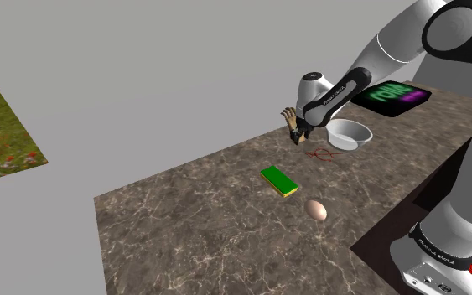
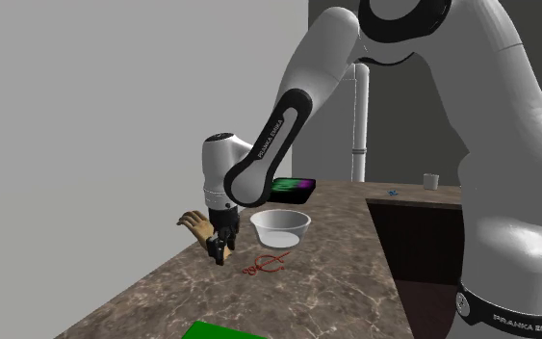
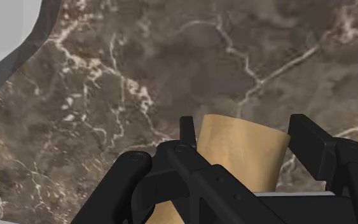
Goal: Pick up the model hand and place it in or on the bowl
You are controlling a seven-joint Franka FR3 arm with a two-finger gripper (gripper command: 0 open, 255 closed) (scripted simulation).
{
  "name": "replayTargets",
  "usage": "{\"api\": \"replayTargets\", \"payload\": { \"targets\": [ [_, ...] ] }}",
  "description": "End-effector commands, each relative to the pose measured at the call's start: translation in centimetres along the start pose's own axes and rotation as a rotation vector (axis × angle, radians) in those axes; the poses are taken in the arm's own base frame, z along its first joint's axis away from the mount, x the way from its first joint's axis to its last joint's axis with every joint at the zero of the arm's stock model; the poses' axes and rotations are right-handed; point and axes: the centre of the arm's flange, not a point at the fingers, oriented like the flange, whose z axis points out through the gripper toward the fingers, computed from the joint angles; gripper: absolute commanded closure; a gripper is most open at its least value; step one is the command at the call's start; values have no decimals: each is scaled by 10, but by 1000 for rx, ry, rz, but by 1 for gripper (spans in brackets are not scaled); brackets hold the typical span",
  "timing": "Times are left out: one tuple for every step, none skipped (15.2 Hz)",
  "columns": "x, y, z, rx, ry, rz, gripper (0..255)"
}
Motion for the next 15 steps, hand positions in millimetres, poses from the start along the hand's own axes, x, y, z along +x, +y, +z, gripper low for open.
{"api": "replayTargets", "payload": {
  "targets": [
    [0,0,0,0,1,0,255],
    [0,0,0,0,1,0,255],
    [0,0,0,0,1,0,255],
    [0,0,0,0,1,0,255],
    [0,0,0,0,1,0,255],
    [0,0,0,0,1,0,255],
    [1,1,-5,0,1,0,255],
    [1,2,-10,0,1,0,255],
    [2,3,-16,0,1,0,255],
    [2,5,-21,0,1,0,255],
    [3,6,-26,0,1,0,255],
    [3,7,-31,0,1,0,255],
    [4,8,-36,0,1,0,255],
    [4,9,-41,0,1,0,255],
    [5,10,-46,0,1,0,255]
  ]
}}
